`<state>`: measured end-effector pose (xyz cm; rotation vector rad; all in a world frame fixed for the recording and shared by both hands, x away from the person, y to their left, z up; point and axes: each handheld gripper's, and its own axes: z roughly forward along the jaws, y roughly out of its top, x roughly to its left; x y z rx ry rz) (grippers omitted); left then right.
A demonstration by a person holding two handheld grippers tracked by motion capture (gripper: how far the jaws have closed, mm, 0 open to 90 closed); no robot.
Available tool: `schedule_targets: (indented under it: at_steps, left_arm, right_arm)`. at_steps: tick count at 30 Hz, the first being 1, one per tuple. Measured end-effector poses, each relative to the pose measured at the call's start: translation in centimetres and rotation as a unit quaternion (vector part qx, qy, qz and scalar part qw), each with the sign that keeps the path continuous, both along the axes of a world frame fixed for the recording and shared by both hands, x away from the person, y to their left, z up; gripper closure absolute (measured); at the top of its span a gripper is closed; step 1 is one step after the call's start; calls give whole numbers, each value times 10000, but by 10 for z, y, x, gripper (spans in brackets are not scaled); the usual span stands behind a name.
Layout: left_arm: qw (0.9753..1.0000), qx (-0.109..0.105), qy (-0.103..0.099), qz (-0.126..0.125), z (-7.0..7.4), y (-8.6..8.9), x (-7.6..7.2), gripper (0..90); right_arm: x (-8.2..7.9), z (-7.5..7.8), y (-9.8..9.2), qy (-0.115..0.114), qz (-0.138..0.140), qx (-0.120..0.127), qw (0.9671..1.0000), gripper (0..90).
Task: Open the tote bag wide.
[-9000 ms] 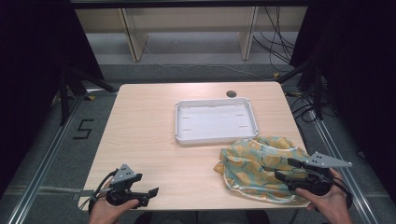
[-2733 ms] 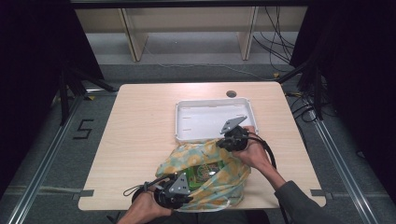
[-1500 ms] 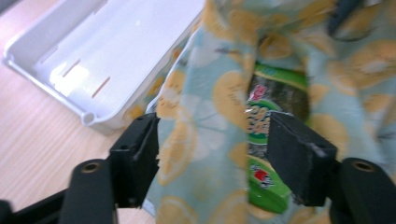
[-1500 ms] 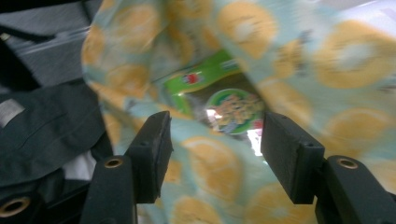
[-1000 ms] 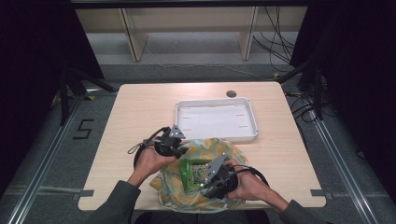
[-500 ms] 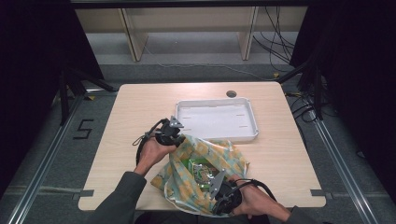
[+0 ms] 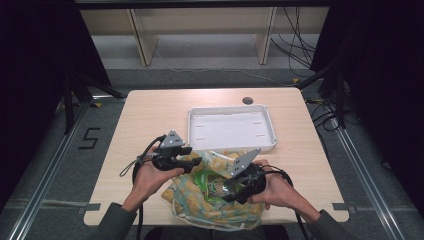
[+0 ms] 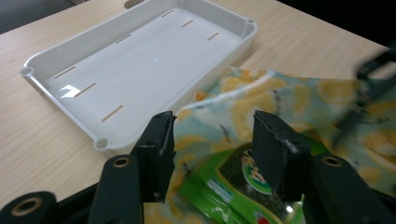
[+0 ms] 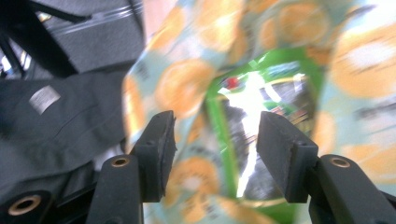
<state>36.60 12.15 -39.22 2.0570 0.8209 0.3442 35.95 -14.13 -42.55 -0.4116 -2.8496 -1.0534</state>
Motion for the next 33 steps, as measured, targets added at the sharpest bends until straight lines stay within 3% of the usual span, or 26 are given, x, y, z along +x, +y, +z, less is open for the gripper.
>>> schedule_targets:
  at_steps: [4,5,6,7,8,9,10,11,12,13,14,16,17,18,19,20,21,22,23,25,26,27,28,33]
  left_arm:
    - [9997,-85,147,-200,-7,-3,-23,502]
    - [9993,-111,208,-298,-10,-6,-29,506]
    - [9989,-91,252,-390,-13,-8,-34,506]
    - [9980,-107,348,-526,-18,-12,-40,505]
    - [9970,-189,452,-598,-23,-17,-46,499]
    - [9956,-233,549,-717,-27,-21,-51,491]
    - [9948,-217,592,-799,-29,-23,-55,485]
    - [9930,-190,663,-957,-33,-26,-59,475]
    - [9909,-141,722,-1130,-36,-30,-64,464]
    - [9887,-184,889,-1194,-39,-34,-69,446]
    - [9875,-162,931,-1263,-42,-36,-71,432]
    - [9856,-4,883,-1445,-47,-42,-75,409]
    - [9855,41,951,-1407,-50,-44,-77,391]
    - [9839,91,979,-1495,-52,-46,-76,373]
    - [9840,73,1027,-1454,-55,-49,-77,363]
    - [9834,163,980,-1520,-57,-49,-76,359]
    - [9832,212,983,-1523,-60,-52,-77,374]
    - [9822,363,921,-1599,-63,-53,-77,412]
    - [9804,406,979,-1659,-68,-56,-77,457]
    - [9763,670,915,-1844,-72,-57,-78,647]
    - [9747,736,911,-1902,-74,-59,-79,733]
    - [9713,921,864,-2017,-76,-60,-79,815]
    - [9694,1050,897,-2029,-77,-60,-81,876]
    - [9639,1186,1021,-2155,-80,-59,-91,891]
  right_arm:
    - [17,-3,8,-40,-39,-222,9997,523]
    - [22,-5,10,-154,-58,-346,9993,527]
    - [23,-6,12,-193,-240,-482,9984,524]
    - [26,-7,13,-292,-271,-540,9977,515]
    - [28,-8,13,-243,-431,-537,9973,513]
    - [33,-7,12,-482,-359,-509,9969,497]
    - [33,-6,11,-485,-471,-487,9965,489]
    - [33,-4,10,-496,-545,-442,9963,488]
    - [34,-1,9,-674,-514,-433,9955,484]
    - [33,2,7,-626,-685,-399,9949,472]
    - [36,5,6,-779,-706,-378,9937,468]
    - [38,8,4,-841,-876,-317,9921,462]
    - [40,9,3,-889,-1015,-285,9905,456]
    - [42,10,3,-902,-1096,-324,9893,443]
    - [45,9,3,-1070,-1113,-386,9873,439]
    - [47,8,3,-982,-1227,-472,9864,442]
    - [48,6,2,-1003,-1265,-536,9854,461]
    - [53,3,2,-1012,-1120,-591,9868,521]
    - [55,0,2,-978,-1068,-671,9872,595]
    - [61,-4,0,-941,-970,-780,9877,718]
    - [63,-6,0,-968,-1029,-855,9863,781]
    - [68,-7,-3,-1067,-1059,-907,9845,820]
    - [73,-9,-7,-1048,-1245,-955,9820,855]
    - [96,-12,-24,-1152,-1700,-895,9746,893]
